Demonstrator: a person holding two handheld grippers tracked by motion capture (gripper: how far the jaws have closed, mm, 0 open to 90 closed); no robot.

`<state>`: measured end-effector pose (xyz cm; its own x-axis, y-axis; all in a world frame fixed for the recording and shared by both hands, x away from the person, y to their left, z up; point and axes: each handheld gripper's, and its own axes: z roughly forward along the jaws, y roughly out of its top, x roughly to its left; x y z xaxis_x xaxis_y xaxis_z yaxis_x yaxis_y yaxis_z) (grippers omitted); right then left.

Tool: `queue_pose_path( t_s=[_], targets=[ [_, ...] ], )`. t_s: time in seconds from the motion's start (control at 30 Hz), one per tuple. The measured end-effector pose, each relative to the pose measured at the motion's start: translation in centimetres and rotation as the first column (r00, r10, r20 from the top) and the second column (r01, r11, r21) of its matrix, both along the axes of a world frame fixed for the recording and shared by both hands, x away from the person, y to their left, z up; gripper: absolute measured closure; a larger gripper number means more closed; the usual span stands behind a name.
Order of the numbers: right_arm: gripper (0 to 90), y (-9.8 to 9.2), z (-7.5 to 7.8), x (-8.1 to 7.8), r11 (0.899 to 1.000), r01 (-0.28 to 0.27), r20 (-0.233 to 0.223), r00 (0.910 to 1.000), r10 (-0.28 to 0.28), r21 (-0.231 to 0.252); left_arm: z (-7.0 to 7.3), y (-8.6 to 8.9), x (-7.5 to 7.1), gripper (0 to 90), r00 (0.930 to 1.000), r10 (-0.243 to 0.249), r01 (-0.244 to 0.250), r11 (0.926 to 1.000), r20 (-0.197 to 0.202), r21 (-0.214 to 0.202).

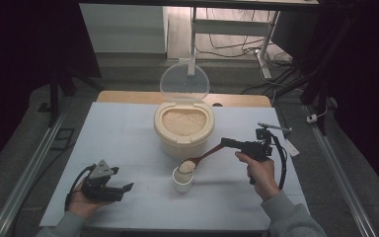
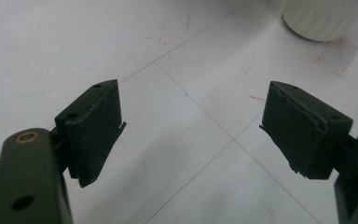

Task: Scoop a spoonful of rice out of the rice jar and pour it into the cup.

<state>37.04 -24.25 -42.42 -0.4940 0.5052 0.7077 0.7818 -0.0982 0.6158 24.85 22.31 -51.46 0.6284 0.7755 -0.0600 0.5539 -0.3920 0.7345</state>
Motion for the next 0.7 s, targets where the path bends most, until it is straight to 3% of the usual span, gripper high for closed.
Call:
queue_pose_path(
  t_s=[0.27,0.47,0.6,0.7],
  targets=[
    [83.7,0.9,0.8,-0.5,0.998,-0.015,0.079,0.9967,0.020,-0.062,0.0,0.0,0.0,19.8,1.0000,0.001,-0.001,1.0000,-0.001,-0.001],
    [83.6,1.2,1.1,-0.8,0.996,-0.024,0.123,0.9919,0.034,-0.083,0.0,0.0,0.0,19.8,1.0000,0.001,-0.001,1.0000,-0.001,-0.001],
    [83.6,1.4,1.5,-1.3,0.993,-0.031,0.188,0.9807,0.053,-0.117,0.0,0.0,0.0,19.8,1.0000,0.001,-0.001,1.0000,-0.001,0.000],
    [83.6,1.7,1.9,-1.8,0.989,-0.052,0.257,0.9627,0.085,-0.135,0.0,0.0,0.0,19.8,1.0000,0.001,-0.001,1.0000,0.000,0.000]
  ],
)
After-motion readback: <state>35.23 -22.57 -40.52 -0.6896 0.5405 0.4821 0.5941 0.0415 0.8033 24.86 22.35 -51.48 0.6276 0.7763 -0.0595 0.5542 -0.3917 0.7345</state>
